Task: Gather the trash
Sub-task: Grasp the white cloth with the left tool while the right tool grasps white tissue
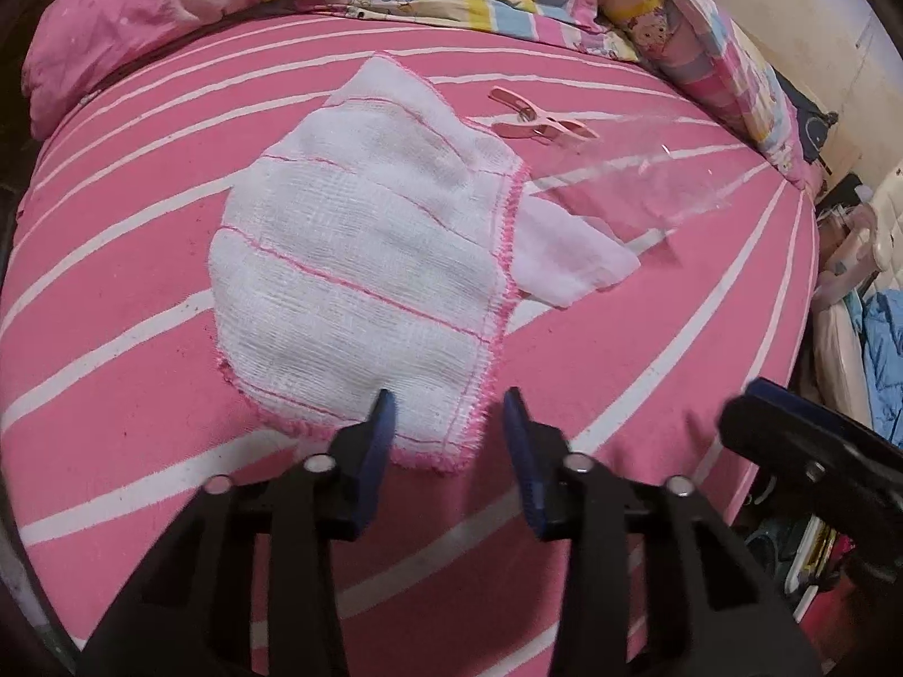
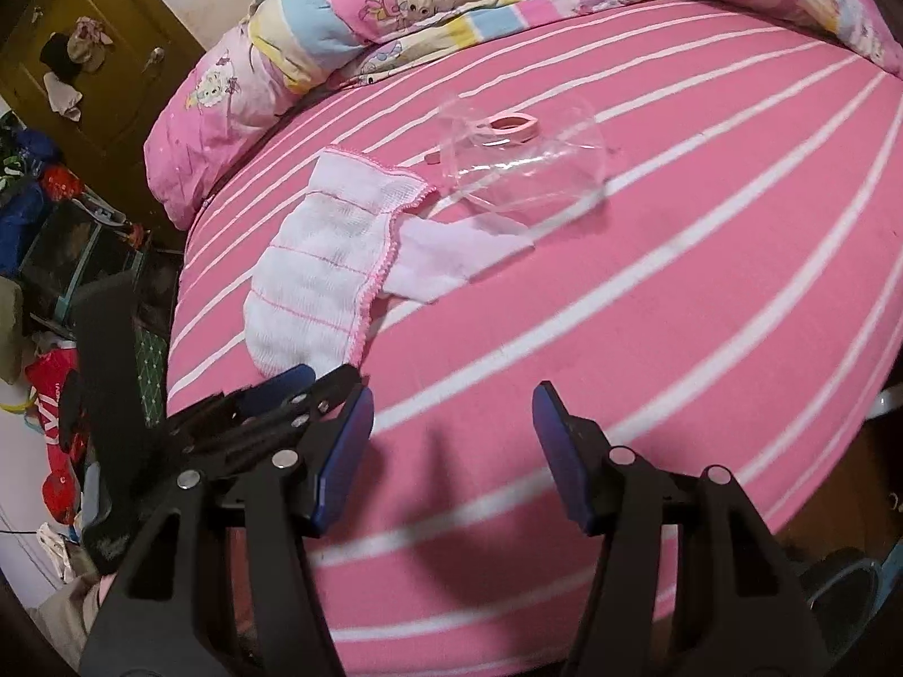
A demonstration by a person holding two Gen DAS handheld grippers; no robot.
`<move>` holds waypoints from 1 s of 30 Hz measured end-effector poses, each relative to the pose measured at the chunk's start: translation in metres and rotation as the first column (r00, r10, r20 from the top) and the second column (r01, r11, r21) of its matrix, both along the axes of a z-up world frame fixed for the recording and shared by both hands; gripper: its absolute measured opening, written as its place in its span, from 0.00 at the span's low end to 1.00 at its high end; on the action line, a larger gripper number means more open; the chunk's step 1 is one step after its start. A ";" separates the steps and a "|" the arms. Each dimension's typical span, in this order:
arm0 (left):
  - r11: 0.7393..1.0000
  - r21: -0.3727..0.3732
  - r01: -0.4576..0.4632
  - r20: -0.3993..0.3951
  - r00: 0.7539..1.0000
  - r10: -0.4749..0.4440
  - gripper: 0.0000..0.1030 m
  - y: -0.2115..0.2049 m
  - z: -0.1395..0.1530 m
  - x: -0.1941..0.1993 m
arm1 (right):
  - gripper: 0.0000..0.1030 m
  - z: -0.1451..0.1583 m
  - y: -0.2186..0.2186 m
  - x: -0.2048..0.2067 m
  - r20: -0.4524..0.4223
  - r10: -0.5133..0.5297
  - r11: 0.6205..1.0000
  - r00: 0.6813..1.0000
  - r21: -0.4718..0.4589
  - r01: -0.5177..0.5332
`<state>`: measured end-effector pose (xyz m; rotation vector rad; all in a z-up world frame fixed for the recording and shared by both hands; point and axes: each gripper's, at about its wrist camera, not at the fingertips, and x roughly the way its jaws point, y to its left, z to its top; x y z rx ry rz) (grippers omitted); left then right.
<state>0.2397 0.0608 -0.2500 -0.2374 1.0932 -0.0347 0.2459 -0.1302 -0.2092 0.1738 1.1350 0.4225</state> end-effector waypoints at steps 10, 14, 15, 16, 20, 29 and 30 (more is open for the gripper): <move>0.993 -0.098 -0.066 0.027 0.997 0.069 0.00 0.031 0.007 -0.004 | 0.57 -0.021 0.017 0.042 -0.024 0.030 0.999 0.999 -0.011 -0.030; 0.998 -0.066 0.011 0.040 0.999 -0.008 0.12 0.017 0.016 -0.005 | 0.58 -0.022 0.020 0.052 -0.010 0.030 1.000 1.000 -0.009 -0.030; 0.999 -0.020 0.037 0.049 0.998 -0.036 0.23 0.010 0.019 -0.006 | 0.58 -0.022 0.021 0.052 -0.003 0.033 0.999 0.999 -0.017 -0.033; 0.998 0.021 0.061 0.058 0.996 -0.062 0.35 0.004 0.019 -0.007 | 0.58 -0.022 0.021 0.053 -0.002 0.036 0.999 0.999 -0.020 -0.036; 0.983 0.128 0.134 0.015 0.990 -0.137 0.36 -0.016 0.008 -0.003 | 0.58 -0.022 0.024 0.056 0.002 0.040 0.999 0.999 -0.033 -0.040; 0.980 0.160 0.118 0.003 0.993 -0.120 0.06 -0.007 -0.003 0.000 | 0.58 -0.026 0.024 0.064 -0.002 0.037 0.999 0.999 -0.037 -0.037; 0.983 0.145 0.113 0.006 0.993 -0.115 0.06 -0.005 -0.003 0.000 | 0.58 -0.027 0.024 0.066 -0.002 0.039 0.999 0.999 -0.037 -0.039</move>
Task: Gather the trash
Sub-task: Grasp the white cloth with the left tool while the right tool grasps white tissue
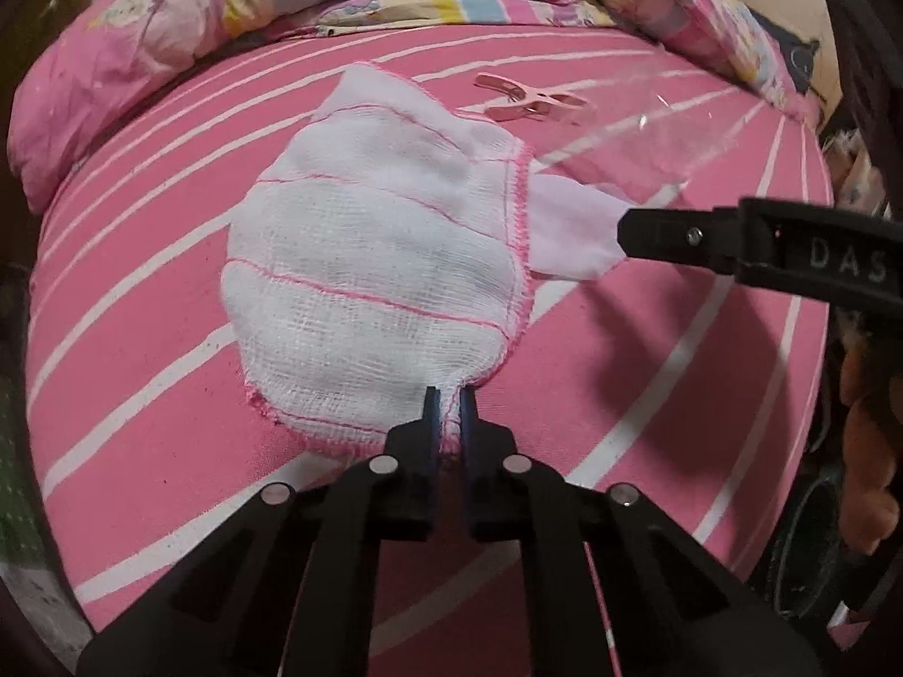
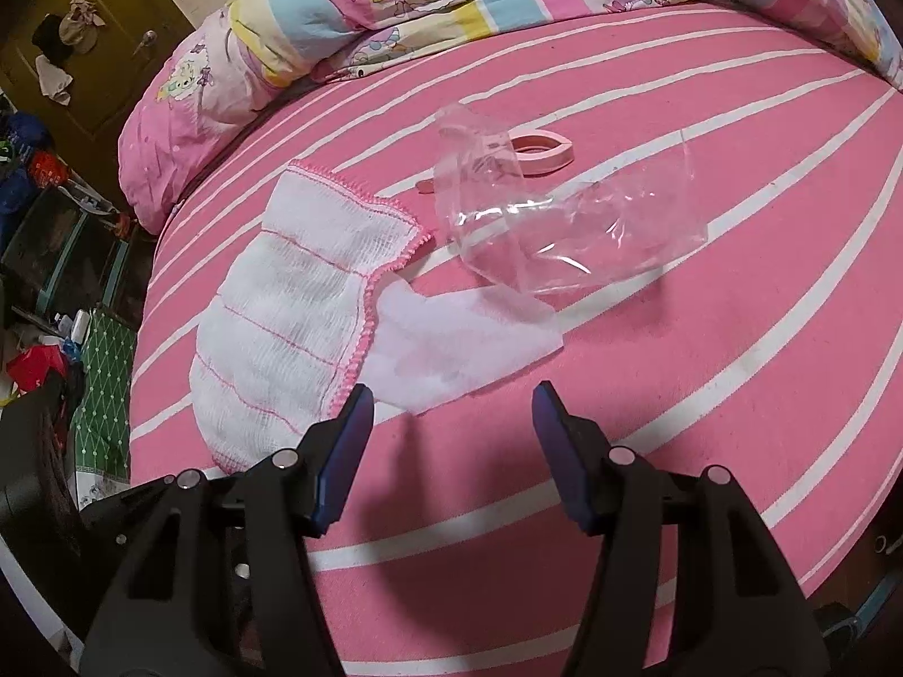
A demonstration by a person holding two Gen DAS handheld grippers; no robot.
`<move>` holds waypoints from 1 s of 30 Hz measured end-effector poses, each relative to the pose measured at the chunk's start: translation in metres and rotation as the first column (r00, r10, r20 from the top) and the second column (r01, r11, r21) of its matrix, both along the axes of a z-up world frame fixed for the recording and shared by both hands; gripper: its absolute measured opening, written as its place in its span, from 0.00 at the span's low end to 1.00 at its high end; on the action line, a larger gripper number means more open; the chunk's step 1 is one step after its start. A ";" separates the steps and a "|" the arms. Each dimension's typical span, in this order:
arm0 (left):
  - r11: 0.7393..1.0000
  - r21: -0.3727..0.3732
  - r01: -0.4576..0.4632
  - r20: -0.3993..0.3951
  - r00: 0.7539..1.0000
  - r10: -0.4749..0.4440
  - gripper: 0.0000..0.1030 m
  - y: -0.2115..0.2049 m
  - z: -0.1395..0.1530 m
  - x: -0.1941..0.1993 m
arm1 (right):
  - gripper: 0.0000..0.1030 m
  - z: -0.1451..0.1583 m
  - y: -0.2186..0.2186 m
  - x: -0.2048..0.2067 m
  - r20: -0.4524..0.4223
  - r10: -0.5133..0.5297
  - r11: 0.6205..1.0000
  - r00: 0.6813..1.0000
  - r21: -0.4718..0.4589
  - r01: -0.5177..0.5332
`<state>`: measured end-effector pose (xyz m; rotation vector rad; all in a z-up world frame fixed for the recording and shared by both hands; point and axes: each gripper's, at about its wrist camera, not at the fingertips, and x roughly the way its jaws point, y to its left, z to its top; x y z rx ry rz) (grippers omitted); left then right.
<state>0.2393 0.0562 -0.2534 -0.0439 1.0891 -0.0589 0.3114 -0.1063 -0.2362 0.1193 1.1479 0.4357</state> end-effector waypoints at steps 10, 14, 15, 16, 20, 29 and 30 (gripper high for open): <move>0.947 -0.284 -0.147 0.036 0.986 0.164 0.05 0.040 0.026 -0.016 | 0.53 -0.011 0.010 0.012 -0.004 0.022 0.999 1.000 -0.025 -0.022; 0.896 -0.399 -0.198 0.030 0.973 0.228 0.05 0.058 0.032 -0.021 | 0.50 -0.019 0.022 0.016 0.002 0.055 0.997 0.998 -0.051 -0.055; 0.883 -0.424 -0.204 0.027 0.971 0.237 0.05 0.061 0.033 -0.021 | 0.48 -0.020 0.025 0.016 0.015 0.065 0.996 0.998 -0.067 -0.064; 0.873 -0.440 -0.210 0.024 0.969 0.245 0.05 0.063 0.033 -0.020 | 0.43 -0.020 0.026 0.016 0.025 0.071 0.994 0.997 -0.086 -0.068; 0.824 -0.515 -0.236 0.015 0.959 0.284 0.05 0.074 0.036 -0.021 | 0.01 -0.022 0.023 0.015 0.019 0.065 0.994 0.998 -0.088 -0.063; 0.691 -0.667 -0.280 0.002 0.926 0.377 0.05 0.101 0.047 -0.036 | 0.01 -0.005 0.005 -0.003 0.039 0.019 1.000 0.999 -0.008 -0.019; 0.675 -0.683 -0.281 0.002 0.923 0.386 0.05 0.104 0.051 -0.038 | 0.01 0.001 0.003 -0.007 0.047 0.018 1.000 0.999 0.002 -0.018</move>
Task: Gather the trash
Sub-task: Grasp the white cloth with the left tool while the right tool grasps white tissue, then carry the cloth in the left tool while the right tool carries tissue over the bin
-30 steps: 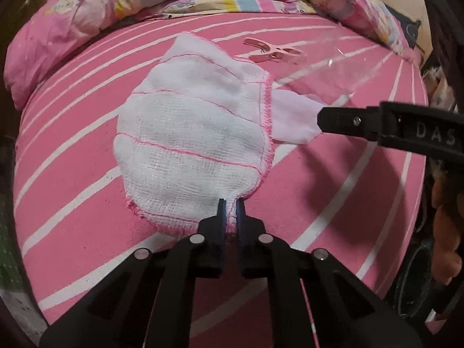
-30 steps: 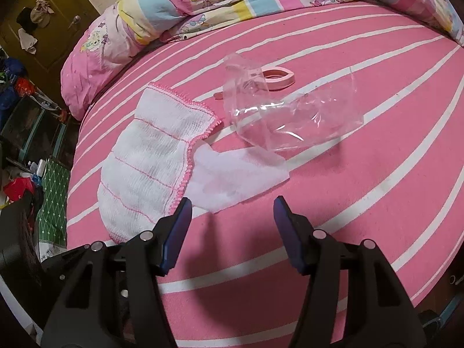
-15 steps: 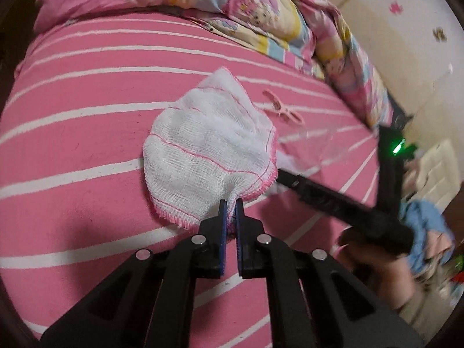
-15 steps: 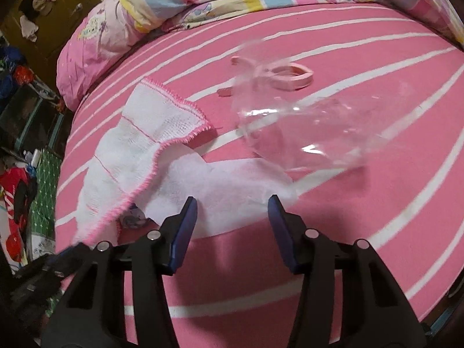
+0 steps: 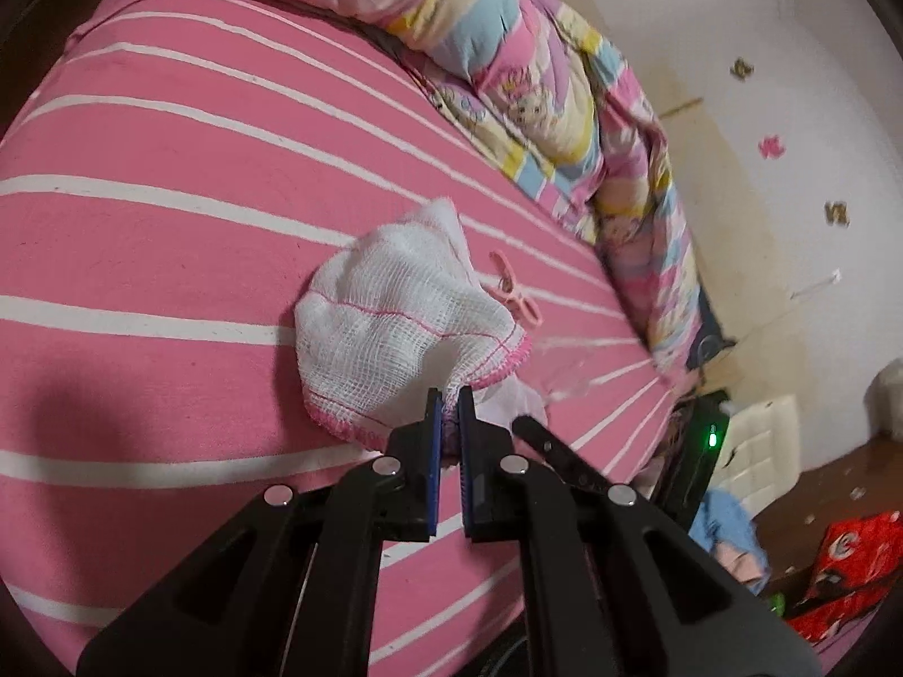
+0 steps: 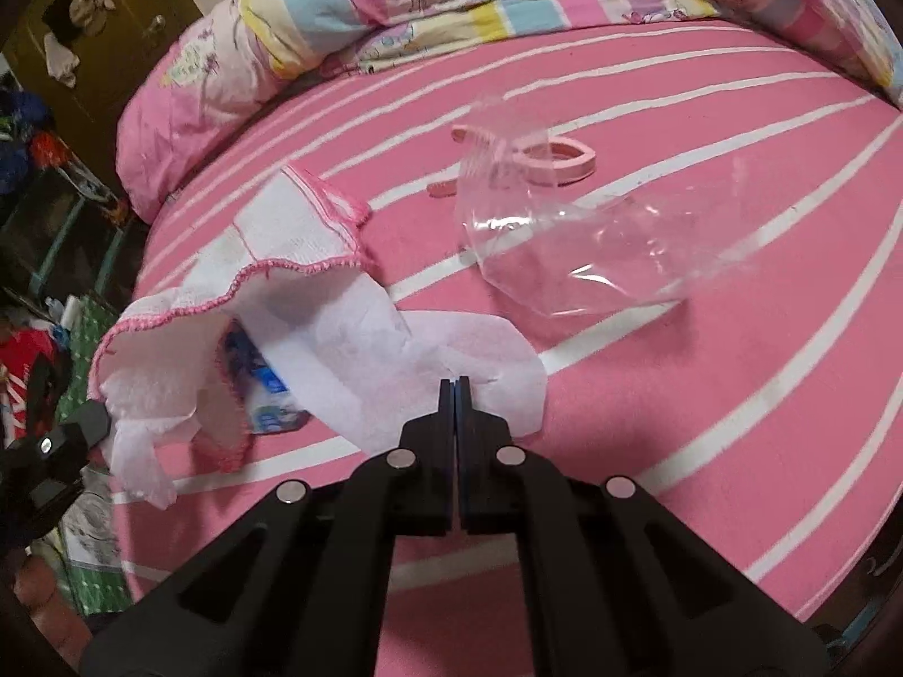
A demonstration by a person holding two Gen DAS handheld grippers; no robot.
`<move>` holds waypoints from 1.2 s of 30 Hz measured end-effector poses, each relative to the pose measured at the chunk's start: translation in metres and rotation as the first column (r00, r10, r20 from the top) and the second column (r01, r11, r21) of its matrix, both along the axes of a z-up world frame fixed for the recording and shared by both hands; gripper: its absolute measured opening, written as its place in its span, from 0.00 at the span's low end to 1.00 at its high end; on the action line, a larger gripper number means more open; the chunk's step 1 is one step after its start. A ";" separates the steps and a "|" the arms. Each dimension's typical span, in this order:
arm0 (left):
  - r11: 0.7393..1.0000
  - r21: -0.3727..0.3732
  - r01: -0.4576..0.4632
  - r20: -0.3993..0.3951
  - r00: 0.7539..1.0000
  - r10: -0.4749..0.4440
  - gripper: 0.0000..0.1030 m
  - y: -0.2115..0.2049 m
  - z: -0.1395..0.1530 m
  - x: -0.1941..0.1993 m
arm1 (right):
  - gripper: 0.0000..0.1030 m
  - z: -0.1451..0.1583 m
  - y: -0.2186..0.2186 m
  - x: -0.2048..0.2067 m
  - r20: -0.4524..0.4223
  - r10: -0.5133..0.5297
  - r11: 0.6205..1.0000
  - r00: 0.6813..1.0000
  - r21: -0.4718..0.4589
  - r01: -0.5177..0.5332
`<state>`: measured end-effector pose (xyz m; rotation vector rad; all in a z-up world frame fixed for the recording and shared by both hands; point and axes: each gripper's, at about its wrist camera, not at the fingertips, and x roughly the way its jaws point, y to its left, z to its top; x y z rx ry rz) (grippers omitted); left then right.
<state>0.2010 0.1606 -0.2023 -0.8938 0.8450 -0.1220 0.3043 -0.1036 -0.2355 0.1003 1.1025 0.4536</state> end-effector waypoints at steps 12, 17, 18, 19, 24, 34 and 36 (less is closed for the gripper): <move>1.000 0.014 -0.026 0.075 0.997 0.025 0.05 0.013 0.060 -0.018 | 0.01 0.070 -0.019 -0.041 0.064 -0.030 0.993 0.997 0.119 0.022; 0.998 0.053 -0.027 0.118 0.993 0.021 0.05 0.015 0.096 -0.021 | 0.01 0.102 -0.034 -0.055 0.101 -0.055 0.986 0.993 0.159 0.039; 0.998 0.063 -0.022 0.131 0.991 0.013 0.05 0.015 0.107 -0.022 | 0.01 0.110 -0.038 -0.059 0.111 -0.062 0.984 0.992 0.171 0.042; 0.998 0.068 -0.016 0.142 0.990 0.006 0.05 0.013 0.115 -0.021 | 0.01 0.117 -0.042 -0.062 0.118 -0.069 0.982 0.991 0.184 0.046; 0.994 0.092 0.051 0.189 0.980 -0.068 0.05 -0.003 0.152 -0.024 | 0.01 0.144 -0.064 -0.078 0.121 -0.085 0.962 0.989 0.267 0.050; 0.968 0.107 0.228 0.243 0.938 -0.248 0.05 -0.083 0.204 -0.050 | 0.01 0.195 -0.126 -0.129 0.140 -0.154 0.910 0.978 0.405 0.086; 0.957 0.112 0.268 0.243 0.926 -0.288 0.05 -0.106 0.209 -0.056 | 0.01 0.206 -0.148 -0.147 0.153 -0.186 0.900 0.971 0.423 0.106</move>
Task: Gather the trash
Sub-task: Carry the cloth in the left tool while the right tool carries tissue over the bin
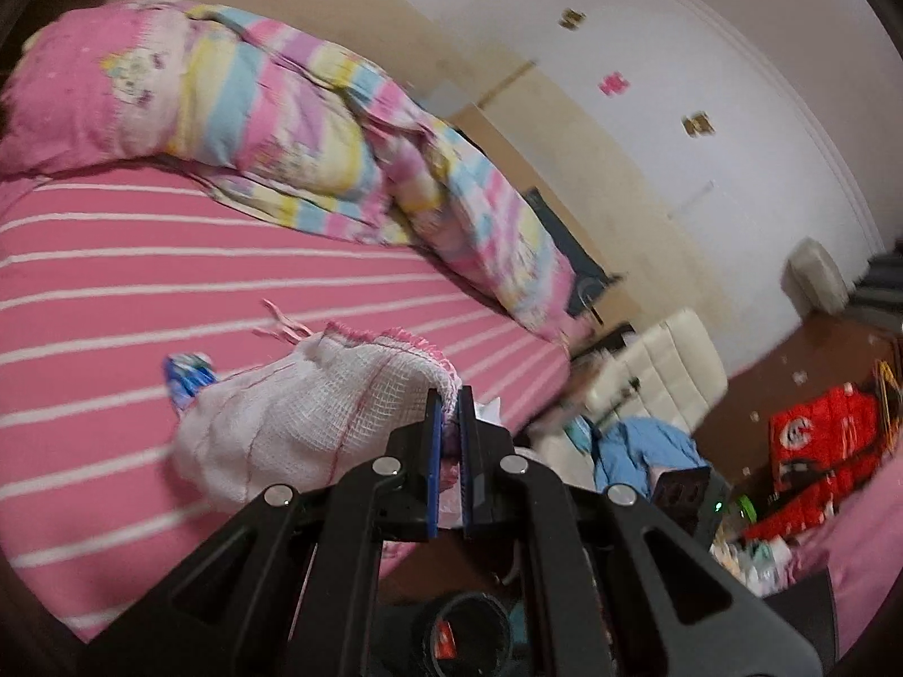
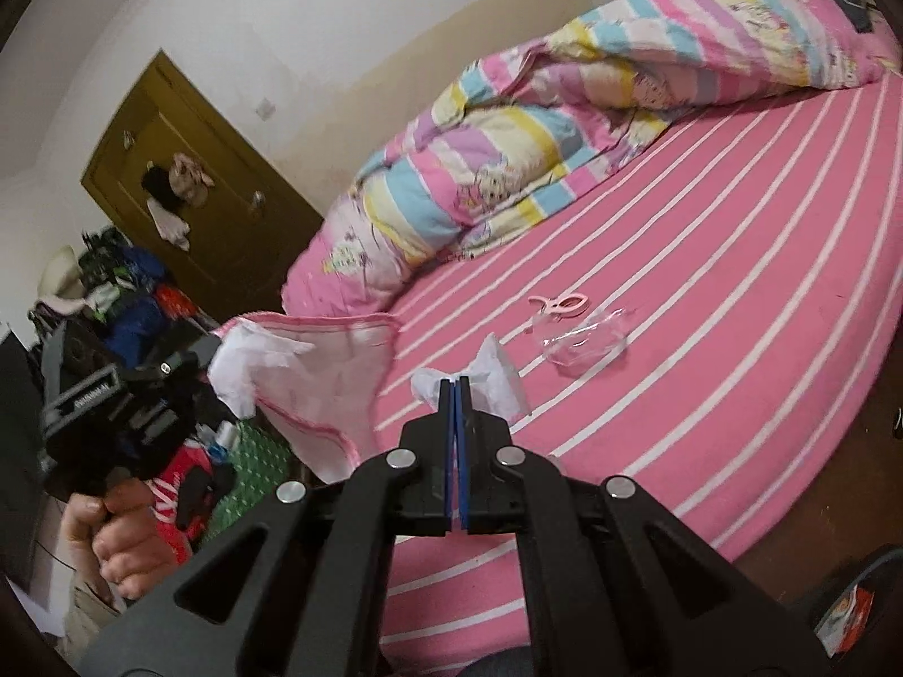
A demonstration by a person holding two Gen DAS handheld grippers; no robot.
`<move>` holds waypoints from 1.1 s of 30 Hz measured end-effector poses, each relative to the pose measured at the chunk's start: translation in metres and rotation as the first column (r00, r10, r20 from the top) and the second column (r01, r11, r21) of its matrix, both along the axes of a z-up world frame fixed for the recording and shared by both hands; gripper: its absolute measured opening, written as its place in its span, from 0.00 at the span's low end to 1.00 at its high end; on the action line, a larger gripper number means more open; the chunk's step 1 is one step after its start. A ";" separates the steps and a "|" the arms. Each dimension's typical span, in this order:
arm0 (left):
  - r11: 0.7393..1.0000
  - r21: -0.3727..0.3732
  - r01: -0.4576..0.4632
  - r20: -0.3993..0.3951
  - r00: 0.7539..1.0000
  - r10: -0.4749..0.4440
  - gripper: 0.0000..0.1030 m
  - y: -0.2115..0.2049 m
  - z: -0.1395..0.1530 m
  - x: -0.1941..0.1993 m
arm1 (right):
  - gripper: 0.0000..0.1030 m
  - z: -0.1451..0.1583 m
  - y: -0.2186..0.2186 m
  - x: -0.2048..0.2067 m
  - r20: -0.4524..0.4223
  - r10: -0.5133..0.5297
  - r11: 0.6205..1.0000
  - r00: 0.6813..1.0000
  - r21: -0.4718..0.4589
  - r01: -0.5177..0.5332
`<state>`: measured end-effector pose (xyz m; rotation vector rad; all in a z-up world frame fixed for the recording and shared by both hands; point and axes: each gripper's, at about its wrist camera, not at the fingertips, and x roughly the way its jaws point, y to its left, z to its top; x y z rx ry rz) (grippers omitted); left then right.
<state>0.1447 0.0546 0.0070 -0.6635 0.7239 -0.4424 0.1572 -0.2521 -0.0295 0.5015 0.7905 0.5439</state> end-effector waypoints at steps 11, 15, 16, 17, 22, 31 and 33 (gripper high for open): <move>0.965 -0.012 0.262 -0.022 0.965 -0.262 0.05 -0.129 -0.006 -0.032 | 0.01 0.013 -0.116 -0.090 0.012 -0.194 0.981 0.981 0.027 0.194; 0.932 -0.015 0.361 -0.045 0.931 -0.361 0.05 -0.181 -0.016 -0.040 | 0.01 0.003 -0.161 -0.123 -0.015 -0.284 0.958 0.959 0.028 0.284; 0.923 -0.017 0.385 -0.050 0.922 -0.385 0.05 -0.193 -0.019 -0.042 | 0.01 0.001 -0.169 -0.128 -0.021 -0.302 0.953 0.953 0.028 0.303; 0.914 -0.020 0.405 -0.056 0.913 -0.405 0.05 -0.203 -0.022 -0.044 | 0.01 -0.004 -0.186 -0.142 -0.032 -0.339 0.940 0.940 0.030 0.340; 0.859 -0.023 0.512 -0.093 0.854 -0.511 0.05 -0.260 -0.039 -0.052 | 0.01 -0.024 -0.238 -0.185 -0.077 -0.442 0.895 0.894 0.028 0.445; 0.768 -0.006 0.640 -0.200 0.752 -0.628 0.05 -0.348 -0.089 -0.066 | 0.01 -0.070 -0.318 -0.249 -0.179 -0.571 0.812 0.802 0.019 0.583; 0.749 -0.001 0.662 -0.231 0.729 -0.645 0.05 -0.366 -0.105 -0.069 | 0.01 -0.085 -0.333 -0.261 -0.211 -0.594 0.792 0.776 0.014 0.610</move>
